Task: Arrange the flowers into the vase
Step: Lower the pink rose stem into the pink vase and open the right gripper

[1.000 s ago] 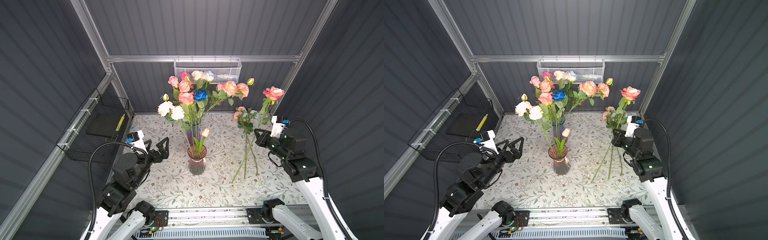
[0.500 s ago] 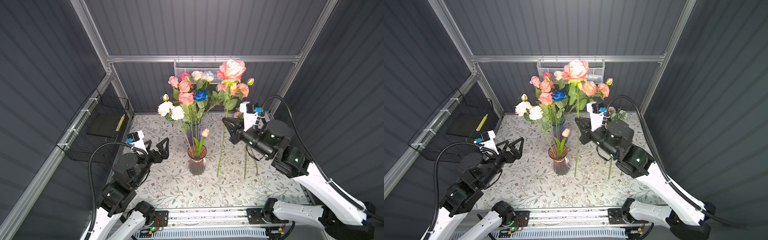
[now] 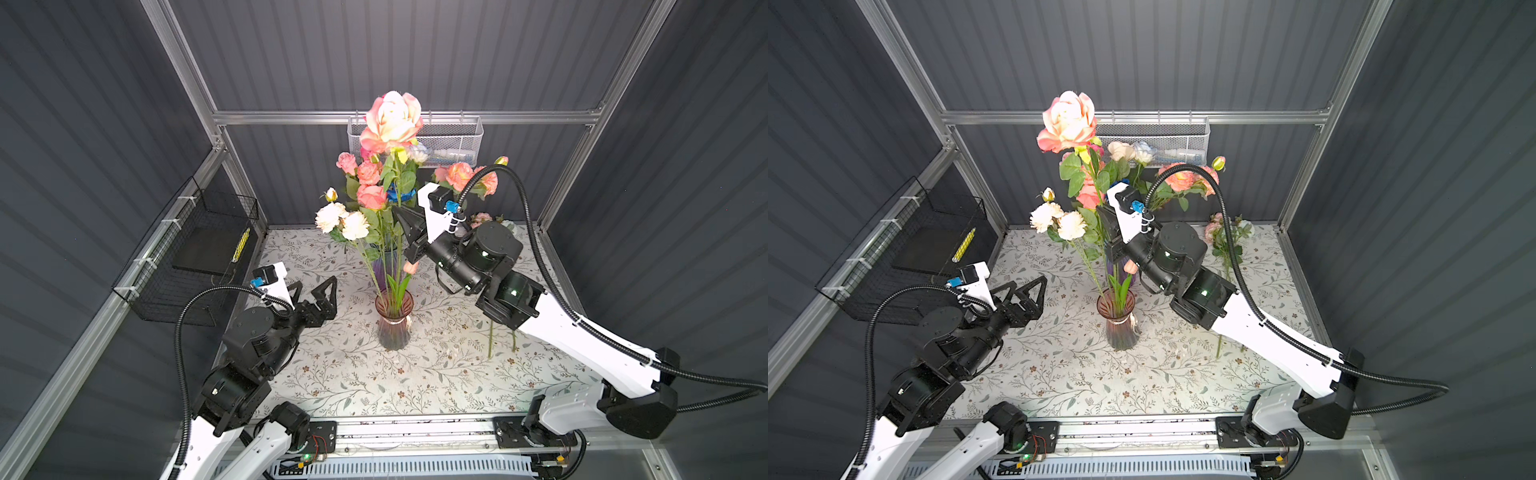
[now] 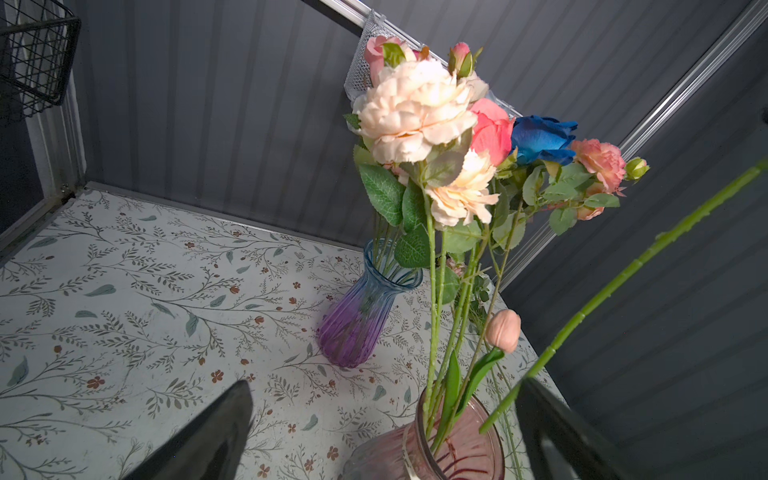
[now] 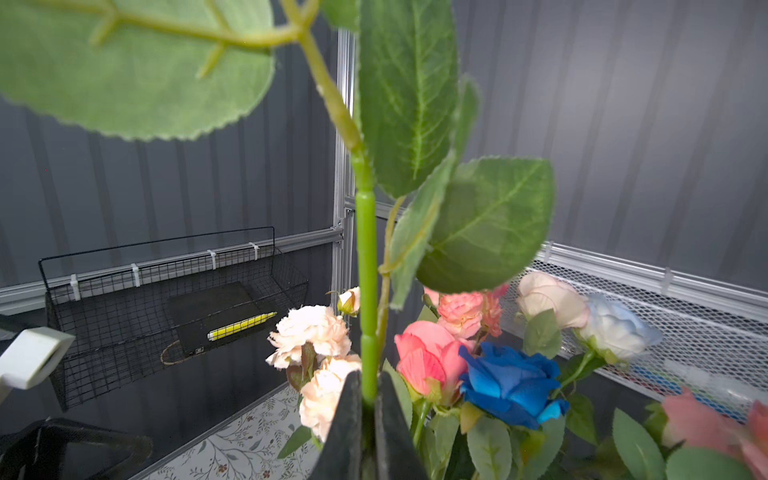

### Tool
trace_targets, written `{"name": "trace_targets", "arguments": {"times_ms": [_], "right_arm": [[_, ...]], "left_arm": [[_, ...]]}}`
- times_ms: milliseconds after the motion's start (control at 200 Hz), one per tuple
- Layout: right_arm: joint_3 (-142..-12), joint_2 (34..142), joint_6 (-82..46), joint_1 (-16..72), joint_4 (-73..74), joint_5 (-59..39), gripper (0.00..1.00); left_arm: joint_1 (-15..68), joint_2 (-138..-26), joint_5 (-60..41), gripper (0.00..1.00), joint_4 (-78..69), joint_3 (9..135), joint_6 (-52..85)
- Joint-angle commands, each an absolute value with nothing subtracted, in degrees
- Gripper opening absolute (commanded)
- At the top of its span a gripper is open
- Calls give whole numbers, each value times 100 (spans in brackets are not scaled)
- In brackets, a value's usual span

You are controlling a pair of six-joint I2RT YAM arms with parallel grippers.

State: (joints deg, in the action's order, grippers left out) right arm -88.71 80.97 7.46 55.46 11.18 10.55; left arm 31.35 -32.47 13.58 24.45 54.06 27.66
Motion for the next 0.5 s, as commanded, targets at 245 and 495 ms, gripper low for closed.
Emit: {"name": "trace_targets", "arguments": {"times_ms": [245,495], "right_arm": [[-7832,8239,467,5589,1750,1099,0],[-6808,7986,-318,5643,1645,1139,0]], "left_arm": [[3135,-3276,1275,100,2408,5541,2716],[3138,-3278,1248,100,2367,5507,2700]]}}
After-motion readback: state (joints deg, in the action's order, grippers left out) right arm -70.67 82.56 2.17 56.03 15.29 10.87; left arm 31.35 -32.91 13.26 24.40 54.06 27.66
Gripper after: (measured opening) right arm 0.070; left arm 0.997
